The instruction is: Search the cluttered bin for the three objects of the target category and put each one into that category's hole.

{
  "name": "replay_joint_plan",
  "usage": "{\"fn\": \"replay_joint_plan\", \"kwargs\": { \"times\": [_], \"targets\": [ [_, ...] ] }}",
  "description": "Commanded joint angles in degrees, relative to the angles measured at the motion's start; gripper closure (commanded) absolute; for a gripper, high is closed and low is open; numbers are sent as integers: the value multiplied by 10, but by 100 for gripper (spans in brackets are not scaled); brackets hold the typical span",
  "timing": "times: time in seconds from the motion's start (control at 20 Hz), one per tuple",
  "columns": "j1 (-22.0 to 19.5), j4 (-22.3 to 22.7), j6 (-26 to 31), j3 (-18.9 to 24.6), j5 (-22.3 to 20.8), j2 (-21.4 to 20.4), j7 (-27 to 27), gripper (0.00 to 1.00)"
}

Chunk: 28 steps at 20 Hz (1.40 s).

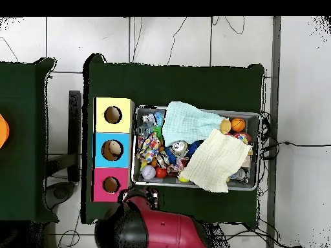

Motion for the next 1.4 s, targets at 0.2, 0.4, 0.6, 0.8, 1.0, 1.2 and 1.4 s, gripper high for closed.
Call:
{"fn": "replay_joint_plan", "kwargs": {
  "times": [0.2,0.4,0.6,0.8,1.0,1.2,1.4],
  "targets": [
    [-51,4,-48,56,-30,79,24,0],
    [-67,-16,-58,59,-38,114,18,0],
    [-99,-18,-95,84,-43,158,9,0],
    [-95,-22,-110,77,-56,176,30,0],
    [-94,-31,-157,70,-64,230,50,0],
    [-89,-45,-188,75,-60,267,64,0],
    [-78,-56,-167,76,-40,260,71,0]
  ]
}}
